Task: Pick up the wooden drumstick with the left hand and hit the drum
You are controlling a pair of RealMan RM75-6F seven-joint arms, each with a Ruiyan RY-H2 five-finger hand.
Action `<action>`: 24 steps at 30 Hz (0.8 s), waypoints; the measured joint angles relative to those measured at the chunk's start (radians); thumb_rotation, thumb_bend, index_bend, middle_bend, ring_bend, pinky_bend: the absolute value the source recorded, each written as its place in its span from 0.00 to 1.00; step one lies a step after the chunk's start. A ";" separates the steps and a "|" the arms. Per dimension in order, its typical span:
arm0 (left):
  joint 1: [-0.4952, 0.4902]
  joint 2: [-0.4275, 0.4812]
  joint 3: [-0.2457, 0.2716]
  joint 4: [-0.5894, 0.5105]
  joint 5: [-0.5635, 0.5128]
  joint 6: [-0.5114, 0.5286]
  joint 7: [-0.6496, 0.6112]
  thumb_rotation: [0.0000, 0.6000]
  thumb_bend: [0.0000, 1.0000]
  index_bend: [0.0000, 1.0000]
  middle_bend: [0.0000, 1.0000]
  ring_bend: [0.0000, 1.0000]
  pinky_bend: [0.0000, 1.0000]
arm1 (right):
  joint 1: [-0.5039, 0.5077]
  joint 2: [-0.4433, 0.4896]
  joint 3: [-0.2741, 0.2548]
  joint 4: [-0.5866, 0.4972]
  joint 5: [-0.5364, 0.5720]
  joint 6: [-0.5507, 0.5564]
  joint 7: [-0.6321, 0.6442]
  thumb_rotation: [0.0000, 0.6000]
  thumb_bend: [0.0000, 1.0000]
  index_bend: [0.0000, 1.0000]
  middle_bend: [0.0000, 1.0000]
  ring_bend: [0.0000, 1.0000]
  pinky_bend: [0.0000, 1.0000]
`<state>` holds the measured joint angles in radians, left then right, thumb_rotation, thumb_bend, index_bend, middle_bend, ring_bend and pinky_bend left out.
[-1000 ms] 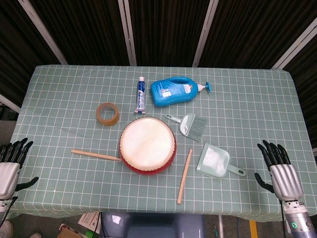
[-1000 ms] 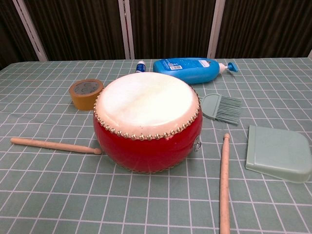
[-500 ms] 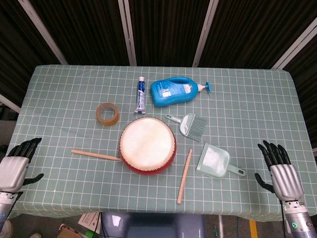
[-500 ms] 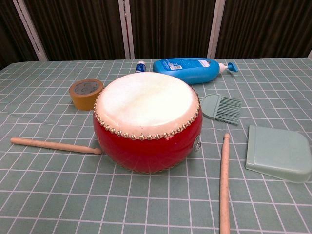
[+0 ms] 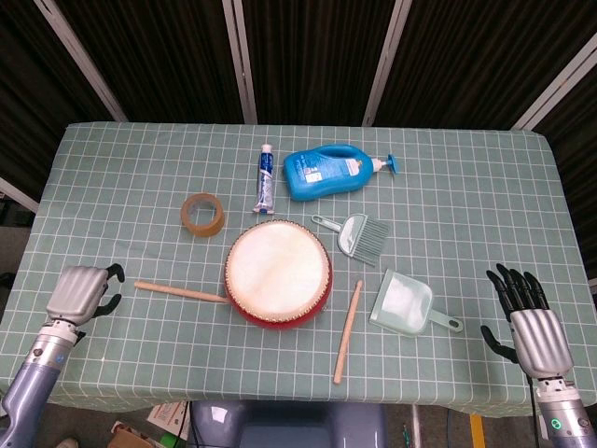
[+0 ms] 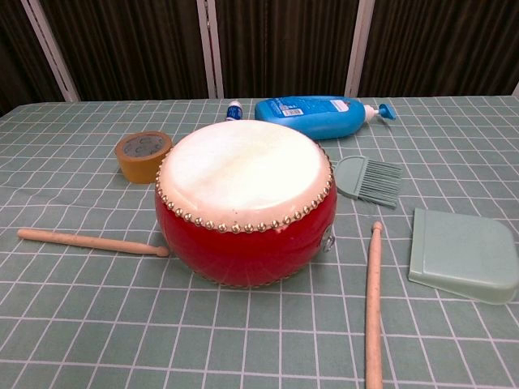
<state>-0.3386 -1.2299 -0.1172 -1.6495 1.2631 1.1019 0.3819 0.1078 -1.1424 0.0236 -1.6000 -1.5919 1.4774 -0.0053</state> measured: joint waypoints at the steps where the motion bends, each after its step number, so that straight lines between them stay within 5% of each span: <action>1: -0.010 -0.014 -0.001 0.008 -0.015 -0.012 0.021 1.00 0.31 0.47 1.00 1.00 1.00 | 0.001 0.000 0.000 -0.001 0.001 -0.002 0.000 1.00 0.35 0.00 0.00 0.00 0.00; 24: -0.162 -0.235 -0.008 0.168 -0.211 -0.113 0.235 1.00 0.33 0.46 1.00 1.00 1.00 | 0.002 0.001 0.001 0.001 0.005 -0.006 0.012 1.00 0.35 0.00 0.00 0.00 0.00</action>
<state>-0.5007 -1.4651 -0.1255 -1.4818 1.0525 0.9891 0.6166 0.1096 -1.1419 0.0247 -1.5994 -1.5871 1.4713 0.0065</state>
